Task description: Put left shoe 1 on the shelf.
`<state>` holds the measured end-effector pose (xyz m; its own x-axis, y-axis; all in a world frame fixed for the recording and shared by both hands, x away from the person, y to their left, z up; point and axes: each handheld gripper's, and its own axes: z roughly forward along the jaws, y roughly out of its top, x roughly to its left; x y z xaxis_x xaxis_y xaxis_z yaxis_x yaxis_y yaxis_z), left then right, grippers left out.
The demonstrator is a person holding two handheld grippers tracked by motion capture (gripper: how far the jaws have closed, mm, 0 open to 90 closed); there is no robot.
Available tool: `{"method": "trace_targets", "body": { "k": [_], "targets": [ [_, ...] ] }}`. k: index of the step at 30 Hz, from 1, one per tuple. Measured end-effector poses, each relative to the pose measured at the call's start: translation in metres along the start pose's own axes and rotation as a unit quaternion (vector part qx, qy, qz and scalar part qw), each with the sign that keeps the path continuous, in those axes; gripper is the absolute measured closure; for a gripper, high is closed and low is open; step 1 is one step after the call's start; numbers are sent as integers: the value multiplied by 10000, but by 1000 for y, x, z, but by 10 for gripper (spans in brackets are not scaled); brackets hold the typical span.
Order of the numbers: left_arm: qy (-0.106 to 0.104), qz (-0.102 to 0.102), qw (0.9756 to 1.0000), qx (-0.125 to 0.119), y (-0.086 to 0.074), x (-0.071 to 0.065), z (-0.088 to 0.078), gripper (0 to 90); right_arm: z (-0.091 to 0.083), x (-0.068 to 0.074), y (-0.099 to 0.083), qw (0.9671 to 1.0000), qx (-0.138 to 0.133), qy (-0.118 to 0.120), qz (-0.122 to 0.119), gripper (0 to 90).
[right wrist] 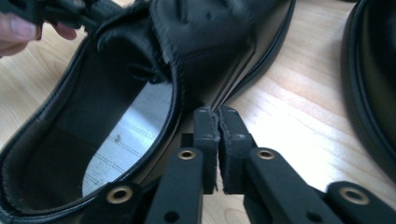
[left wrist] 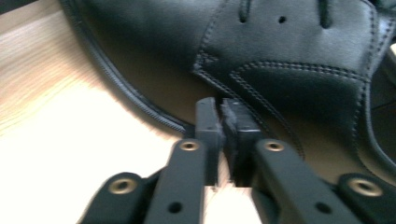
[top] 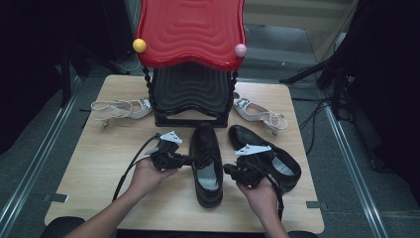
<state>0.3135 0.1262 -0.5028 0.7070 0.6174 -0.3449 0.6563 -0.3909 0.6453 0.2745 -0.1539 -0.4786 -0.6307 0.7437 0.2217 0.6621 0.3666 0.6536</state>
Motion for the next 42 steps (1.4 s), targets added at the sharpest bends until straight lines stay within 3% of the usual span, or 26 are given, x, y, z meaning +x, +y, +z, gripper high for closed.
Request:
{"method": "trace_targets", "body": {
  "k": [5, 10, 13, 17, 20, 21, 22, 26, 29, 36, 39, 42],
  "targets": [
    [-130, 232, 9996, -42, 7, -5, -16, 693, -7, -2, 5, 9997, -122, 124, 142, 771],
    [-233, 231, 9995, -28, 11, -6, -28, 628, -16, -1, 13, 9989, -182, 321, 296, 666],
    [-244, 270, 9993, -85, 15, -5, -36, 621, -24, 2, 16, 9985, -320, 348, 280, 650],
    [-246, 361, 9988, -238, 24, -3, -49, 637, -30, 10, 22, 9986, -270, 439, 132, 632],
    [-258, 378, 9983, -362, 35, -1, -60, 658, -30, 12, 30, 9962, -118, 637, 584, 637],
    [-335, 313, 9983, -356, 39, 1, -63, 658, -28, 14, 32, 9962, -50, 629, 606, 635],
    [-396, 287, 9983, -323, 43, 3, -65, 658, -27, 16, 33, 9962, 74, 613, 607, 636],
    [-214, 424, 9984, -292, 54, 3, -72, 660, -21, 25, 36, 9960, 381, 554, 594, 624],
    [-77, 581, 9980, -245, 61, 4, -76, 701, -16, 30, 37, 9961, 428, 544, 553, 619],
    [-72, 571, 9978, -331, 78, 5, -90, 800, -5, 41, 37, 9950, 578, 646, 500, 599],
    [-15, 697, 9968, -381, 87, 3, -95, 810, 1, 43, 38, 9938, 681, 702, 537, 609],
    [-8, 699, 9965, -451, 95, 4, -101, 802, 6, 46, 39, 9933, 743, 700, 546, 606]
  ]
}}
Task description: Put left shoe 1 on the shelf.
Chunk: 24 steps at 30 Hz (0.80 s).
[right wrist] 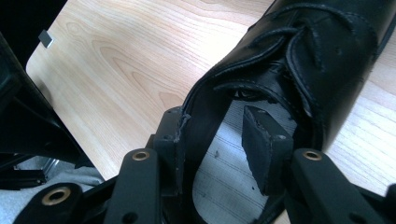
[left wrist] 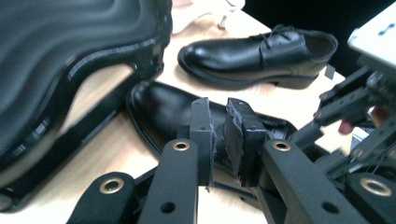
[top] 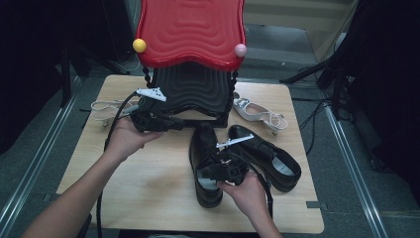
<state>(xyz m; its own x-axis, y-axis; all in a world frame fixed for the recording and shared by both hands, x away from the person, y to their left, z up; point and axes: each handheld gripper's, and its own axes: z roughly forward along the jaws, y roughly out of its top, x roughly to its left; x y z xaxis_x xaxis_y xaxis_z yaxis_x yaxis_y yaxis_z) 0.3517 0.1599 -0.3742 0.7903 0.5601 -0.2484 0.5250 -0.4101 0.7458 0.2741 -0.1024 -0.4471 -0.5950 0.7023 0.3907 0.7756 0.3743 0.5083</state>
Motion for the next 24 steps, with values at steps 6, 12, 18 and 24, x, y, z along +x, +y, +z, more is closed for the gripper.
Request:
{"method": "trace_targets", "body": {
  "k": [6, 12, 18, 24],
  "targets": [
    [67, 62, 10000, 2, 15, 4, -4, 798, 10, 3, 3, 10000, 79, -35, 8, 581],
    [-10, 74, 9999, -82, 32, 9, -12, 806, 23, 9, 7, 9996, 255, -75, -49, 565],
    [25, 170, 9997, -165, 53, 9, -28, 823, 36, 14, 11, 9991, 407, -110, -104, 562],
    [162, 367, 9989, -256, 82, 10, -46, 870, 49, 15, 14, 9980, 587, -181, -170, 587]
  ]
}}
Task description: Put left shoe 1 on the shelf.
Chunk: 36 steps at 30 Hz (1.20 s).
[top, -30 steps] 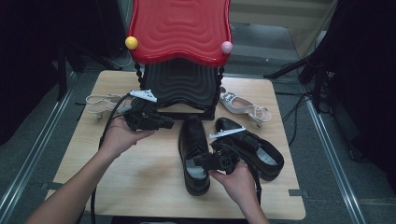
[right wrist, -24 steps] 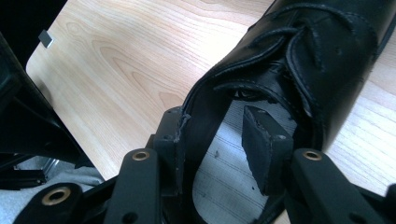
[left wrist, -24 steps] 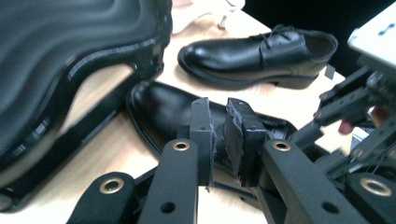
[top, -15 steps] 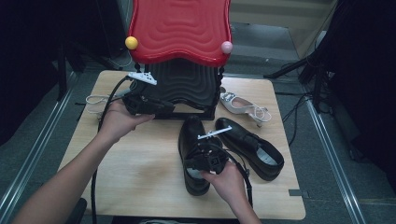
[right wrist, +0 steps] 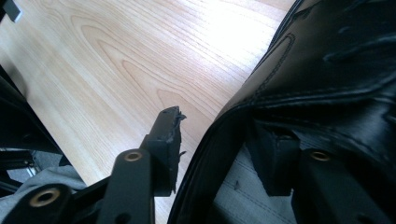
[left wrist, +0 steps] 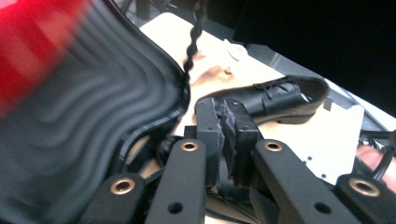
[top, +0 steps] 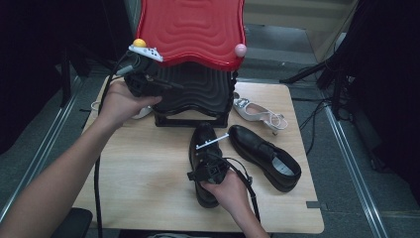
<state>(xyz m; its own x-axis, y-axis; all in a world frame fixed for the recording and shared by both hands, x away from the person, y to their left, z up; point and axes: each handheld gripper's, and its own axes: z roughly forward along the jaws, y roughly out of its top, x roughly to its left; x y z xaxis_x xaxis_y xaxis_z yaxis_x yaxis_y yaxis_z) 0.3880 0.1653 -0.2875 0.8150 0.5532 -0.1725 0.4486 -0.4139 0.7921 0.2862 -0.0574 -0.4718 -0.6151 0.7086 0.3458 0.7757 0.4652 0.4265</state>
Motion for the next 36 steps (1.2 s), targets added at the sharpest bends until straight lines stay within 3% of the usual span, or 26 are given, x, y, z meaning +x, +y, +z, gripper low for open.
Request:
{"method": "trace_targets", "body": {
  "k": [3, 7, 11, 13, 16, 20, 25, 31, 36],
  "targets": [
    [103, 45, 9999, -88, 14, 5, -7, 874, 3, 1, 0, 9999, 31, -143, -29, 588],
    [165, -44, 9996, -232, 34, 11, -14, 874, 11, 6, -1, 9994, 191, -280, -77, 588],
    [359, 71, 9992, -179, 53, 15, -14, 876, 13, 5, 0, 9993, 260, -275, 0, 602],
    [271, -22, 9995, -167, 60, 21, -13, 867, 13, 5, 0, 9993, 272, -256, 14, 618],
    [396, -29, 9991, -137, 68, 25, -9, 871, 13, 3, 0, 9995, 251, -196, 54, 640],
    [587, -146, 9981, -100, 75, 30, -1, 871, 13, 3, 0, 9994, 263, -186, 86, 650],
    [525, -285, 9979, -246, 79, 35, 3, 887, 11, 0, 0, 9995, 271, -109, 127, 663],
    [728, -255, 9970, -37, 83, 41, 10, 900, 8, -3, 1, 9995, 313, -10, 87, 693],
    [704, -232, 9972, -10, 82, 43, 9, 900, 4, -6, 0, 9992, 381, -74, 24, 776]
  ]
}}
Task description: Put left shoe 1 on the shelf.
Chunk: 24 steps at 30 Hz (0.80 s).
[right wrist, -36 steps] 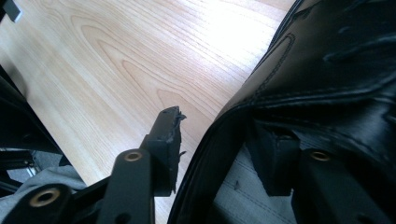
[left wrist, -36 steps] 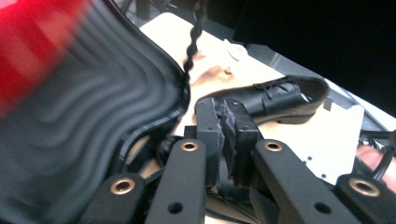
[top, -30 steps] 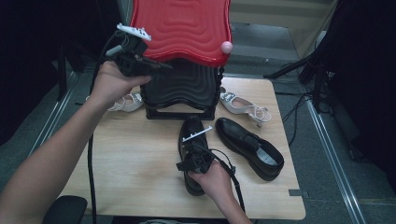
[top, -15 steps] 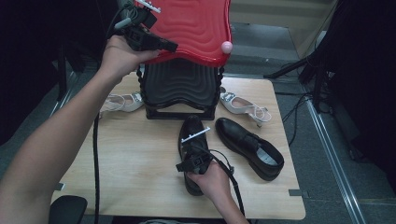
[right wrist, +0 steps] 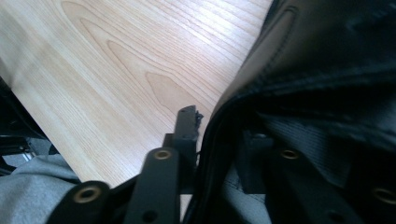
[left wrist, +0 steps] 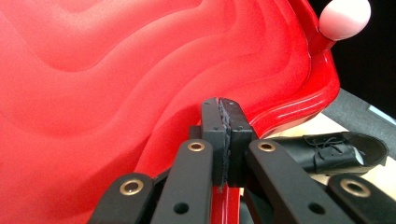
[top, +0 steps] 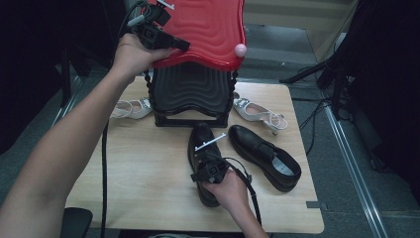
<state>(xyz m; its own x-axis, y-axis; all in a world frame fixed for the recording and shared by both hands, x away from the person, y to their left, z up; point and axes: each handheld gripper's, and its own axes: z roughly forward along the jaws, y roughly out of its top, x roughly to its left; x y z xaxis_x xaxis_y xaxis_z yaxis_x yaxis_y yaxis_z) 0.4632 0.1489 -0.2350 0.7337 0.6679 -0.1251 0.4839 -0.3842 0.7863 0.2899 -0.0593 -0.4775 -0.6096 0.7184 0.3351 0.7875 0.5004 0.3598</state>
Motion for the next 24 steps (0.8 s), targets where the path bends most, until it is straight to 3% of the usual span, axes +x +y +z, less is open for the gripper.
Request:
{"method": "trace_targets", "body": {
  "k": [7, 15, 24],
  "targets": [
    [54, 7, 10000, 12, -1, -1, -1, 900, -15, -12, -3, 9997, -144, 172, 15, 860],
    [21, -35, 10000, 27, -1, 1, -2, 900, -39, -37, -8, 9959, -525, 692, 247, 869],
    [81, -4, 10000, 35, 0, -1, -1, 900, -55, -43, -5, 9933, -688, 864, 341, 869]
  ]
}}
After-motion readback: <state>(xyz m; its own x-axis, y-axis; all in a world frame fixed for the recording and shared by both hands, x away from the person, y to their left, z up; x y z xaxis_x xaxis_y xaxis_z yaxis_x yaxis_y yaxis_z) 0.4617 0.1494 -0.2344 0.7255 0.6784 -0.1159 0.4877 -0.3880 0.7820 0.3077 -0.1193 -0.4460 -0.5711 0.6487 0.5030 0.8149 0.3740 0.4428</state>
